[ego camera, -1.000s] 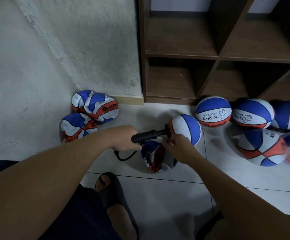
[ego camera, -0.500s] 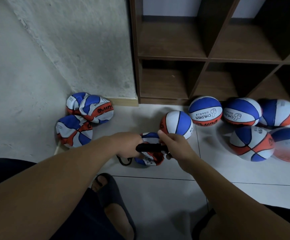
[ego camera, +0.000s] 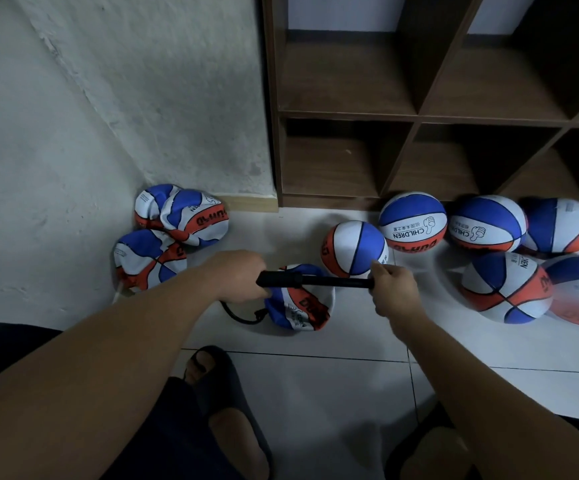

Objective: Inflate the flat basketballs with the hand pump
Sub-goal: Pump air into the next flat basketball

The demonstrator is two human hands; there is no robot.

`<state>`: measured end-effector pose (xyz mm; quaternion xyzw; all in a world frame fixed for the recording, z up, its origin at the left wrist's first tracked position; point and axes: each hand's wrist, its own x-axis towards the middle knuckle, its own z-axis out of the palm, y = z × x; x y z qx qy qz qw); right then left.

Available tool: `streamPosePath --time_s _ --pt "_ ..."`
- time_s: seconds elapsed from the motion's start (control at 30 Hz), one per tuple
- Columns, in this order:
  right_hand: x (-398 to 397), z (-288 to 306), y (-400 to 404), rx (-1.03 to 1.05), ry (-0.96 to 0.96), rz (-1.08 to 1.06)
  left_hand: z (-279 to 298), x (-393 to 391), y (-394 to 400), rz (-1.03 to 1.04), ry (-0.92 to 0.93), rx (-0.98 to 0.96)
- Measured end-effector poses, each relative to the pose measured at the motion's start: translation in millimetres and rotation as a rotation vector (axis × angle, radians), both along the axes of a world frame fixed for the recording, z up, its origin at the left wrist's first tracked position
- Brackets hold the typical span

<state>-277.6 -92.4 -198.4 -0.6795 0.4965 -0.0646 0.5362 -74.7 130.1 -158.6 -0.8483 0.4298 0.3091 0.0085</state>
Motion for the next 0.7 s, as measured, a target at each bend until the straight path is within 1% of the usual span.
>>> streamPosePath --time_s 0.1,0.3,0.43,0.7 --pt "3 4 -2 0.001 0.001 -0.036 2 -4 -7 -0.009 -0.059 -0.006" --pt "20 18 38 -0.084 -0.082 -0.014 11 -24 -27 -0.041 -0.189 -0.068" --pt "23 17 55 -0.053 -0.116 0.038 6 -33 -34 -0.064 -0.162 -0.090" --pt "26 19 56 -0.046 -0.058 0.134 0 -29 -31 -0.067 -0.092 -0.063"
